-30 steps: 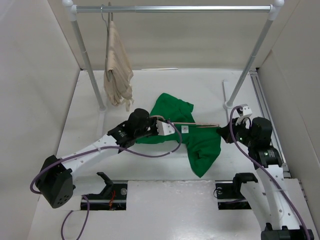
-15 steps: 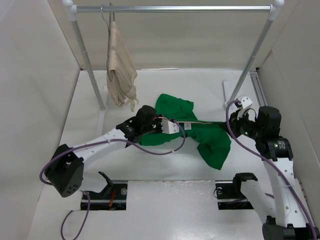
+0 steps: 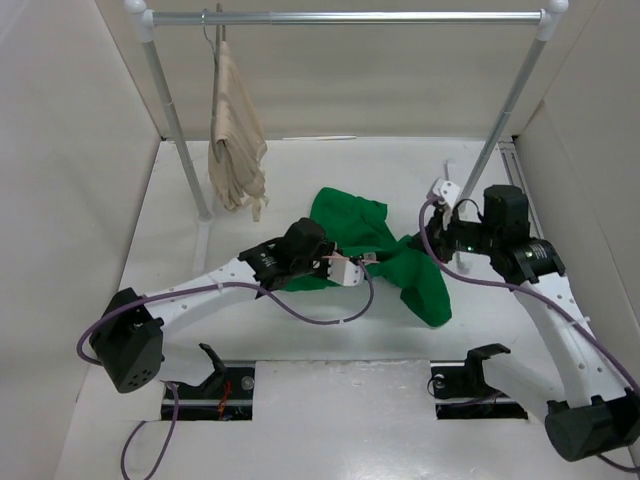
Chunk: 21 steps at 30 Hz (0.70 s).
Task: Place the t-shirt on the hanger
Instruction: Place tshirt on hanger
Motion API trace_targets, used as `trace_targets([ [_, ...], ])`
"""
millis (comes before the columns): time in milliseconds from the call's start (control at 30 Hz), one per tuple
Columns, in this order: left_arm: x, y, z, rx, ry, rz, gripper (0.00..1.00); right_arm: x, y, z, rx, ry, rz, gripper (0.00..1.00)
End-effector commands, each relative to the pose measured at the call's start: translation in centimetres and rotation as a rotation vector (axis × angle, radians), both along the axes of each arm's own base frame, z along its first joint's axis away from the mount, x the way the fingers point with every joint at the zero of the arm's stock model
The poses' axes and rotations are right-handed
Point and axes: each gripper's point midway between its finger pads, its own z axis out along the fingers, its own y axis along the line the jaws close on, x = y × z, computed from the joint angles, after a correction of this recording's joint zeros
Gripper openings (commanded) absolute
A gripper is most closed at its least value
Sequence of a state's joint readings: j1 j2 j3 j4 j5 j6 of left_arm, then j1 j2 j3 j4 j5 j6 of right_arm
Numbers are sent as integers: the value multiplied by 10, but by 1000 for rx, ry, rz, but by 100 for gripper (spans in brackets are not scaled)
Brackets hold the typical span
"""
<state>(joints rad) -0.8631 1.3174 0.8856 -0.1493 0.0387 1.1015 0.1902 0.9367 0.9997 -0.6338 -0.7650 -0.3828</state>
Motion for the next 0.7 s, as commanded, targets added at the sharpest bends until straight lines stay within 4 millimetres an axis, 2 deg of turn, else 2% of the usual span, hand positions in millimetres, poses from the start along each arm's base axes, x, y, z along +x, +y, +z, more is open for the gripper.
trace_targets([
  [0,3,-11,28,-37,-10,-13,0,3,28,40,12,-205,140,17],
  [67,3,-16,38,-77,-1,-6,0,4,24,16,-51,-143,129,36],
  [100,3,-20,43,-91,-3,-16,0,5,18,5,-88,-121,101,55],
  [133,1,-19,40,-85,9,-23,0,0,14,-3,-111,-88,99,68],
  [200,-3,-19,38,-80,25,-33,0,-3,10,1,-120,-103,82,86],
  [233,-5,-20,35,-83,43,-34,0,-4,9,4,-116,-117,81,87],
  [300,-5,-20,35,-83,43,-34,0,-6,11,28,-76,-193,61,87],
  [400,-8,-22,35,-96,61,-44,0,-10,32,59,0,-301,99,84],
  [500,-7,-25,43,-120,60,-32,0,-13,58,53,61,-301,162,79],
  [533,-7,-25,45,-126,67,-24,0,-19,74,31,54,-244,217,78],
  [600,-10,-25,43,-129,86,-24,0,-24,91,14,42,-203,274,74],
  [633,-10,-25,43,-129,86,-24,0,-29,104,-2,27,-163,318,74],
  [667,-10,-25,43,-129,86,-24,0,-33,109,-13,18,-132,342,73],
])
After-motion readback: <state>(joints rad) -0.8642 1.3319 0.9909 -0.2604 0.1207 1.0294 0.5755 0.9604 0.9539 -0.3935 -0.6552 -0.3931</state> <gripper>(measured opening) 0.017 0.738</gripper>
